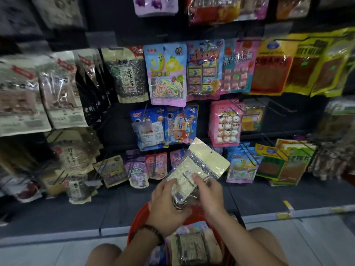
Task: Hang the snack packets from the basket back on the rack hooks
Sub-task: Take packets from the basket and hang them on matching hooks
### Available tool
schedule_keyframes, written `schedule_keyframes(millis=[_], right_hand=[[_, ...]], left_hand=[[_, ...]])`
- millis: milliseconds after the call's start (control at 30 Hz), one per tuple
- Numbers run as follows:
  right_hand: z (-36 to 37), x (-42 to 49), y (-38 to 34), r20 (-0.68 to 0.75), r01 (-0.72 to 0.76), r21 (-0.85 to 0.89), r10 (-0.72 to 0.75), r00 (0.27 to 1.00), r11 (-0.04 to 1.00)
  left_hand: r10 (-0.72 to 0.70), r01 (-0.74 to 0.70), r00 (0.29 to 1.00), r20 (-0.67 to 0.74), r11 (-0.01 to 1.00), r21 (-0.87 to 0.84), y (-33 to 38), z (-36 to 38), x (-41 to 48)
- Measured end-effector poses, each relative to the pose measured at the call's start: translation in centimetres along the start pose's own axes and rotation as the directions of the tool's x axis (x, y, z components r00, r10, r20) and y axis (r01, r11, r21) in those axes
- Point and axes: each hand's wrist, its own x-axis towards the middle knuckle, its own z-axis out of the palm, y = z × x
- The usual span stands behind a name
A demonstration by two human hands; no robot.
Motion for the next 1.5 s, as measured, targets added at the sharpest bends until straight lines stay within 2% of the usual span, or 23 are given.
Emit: schedule_keyframes(millis=[33,100,200,300,433,567,700,767,833,900,967,1033,1100,1267,1500], right_hand=[[0.6,-0.4,-0.8,0.014,0.092,-0.094,-0.091,0.996,0.991],[1.8,-1.4,-2.3,0.129,0.249,-0.243,-0.223,0.966,0.937],[3.1,-2.7,-4.2,0.318,0.370,-0.376,-0.257,0.913,0.850],[3.0,-1.6,-5.6,0.374,0.432,-0.429,-0.279,0.884,0.794],[2.6,1.7,-9.4,0.262,0.455,-0.412,-0.375,0.889,0.789],[4.6,3.8,-13.7,0.452,0.323,-0.307,-0.162,0.877,0.895],[8.2,4.4,-15.3,0.510,0.288,-0.214,-0.145,0.848,0.933],[10.5,4.6,-16.2,0.470,0.283,-0.175,-0.173,0.866,0.943],[12.6,5.8,-16.9,0.445,0.340,-0.154,-0.242,0.862,0.928],[14.8,6.4,-18.1,0.442,0.374,-0.148,-0.277,0.853,0.916],[16.9,6.3,-19.7,0.448,0.406,-0.131,-0.311,0.838,0.904],[19.0,6.7,-21.1,0.477,0.427,-0.138,-0.318,0.819,0.894],[21.3,7.2,-22.4,0.472,0.448,-0.176,-0.325,0.820,0.876],[25.6,10.7,-23.6,0.482,0.494,-0.162,-0.368,0.795,0.855],[27.6,11.2,-25.0,0.462,0.515,-0.060,-0.433,0.774,0.855]], left_hand=[[0.009,-0.009,1.000,-0.004,1.000,-0.016,0.2,0.2,0.5],[0.012,-0.020,0.997,-0.080,0.995,-0.097,0.6,0.2,1.4],[-0.055,0.003,0.983,-0.177,0.959,-0.284,1.3,-1.3,2.7],[-0.107,0.032,0.986,-0.127,0.872,-0.489,1.2,-3.8,3.5],[-0.107,0.103,0.994,0.030,0.782,-0.615,-0.6,-8.3,5.1],[-0.054,0.159,0.984,0.167,0.678,-0.718,-0.8,-12.4,6.7],[-0.034,0.140,0.988,0.149,0.599,-0.789,-0.7,-14.9,8.0],[-0.035,0.071,0.997,0.063,0.627,-0.776,-0.1,-16.3,8.8],[-0.068,-0.017,0.994,-0.083,0.661,-0.750,0.5,-17.6,9.7],[-0.094,-0.116,0.955,-0.281,0.754,-0.646,1.0,-19.1,10.5],[0.010,-0.212,0.922,-0.387,0.848,-0.485,1.3,-20.7,11.4],[0.150,-0.281,0.914,-0.377,0.905,-0.319,1.2,-22.4,12.4],[0.206,-0.280,0.912,-0.356,0.944,-0.172,1.2,-24.0,13.4],[0.183,-0.247,0.916,-0.358,0.958,-0.143,0.8,-27.3,16.3],[0.232,-0.291,0.868,-0.438,0.954,-0.072,0.4,-29.0,18.7]])
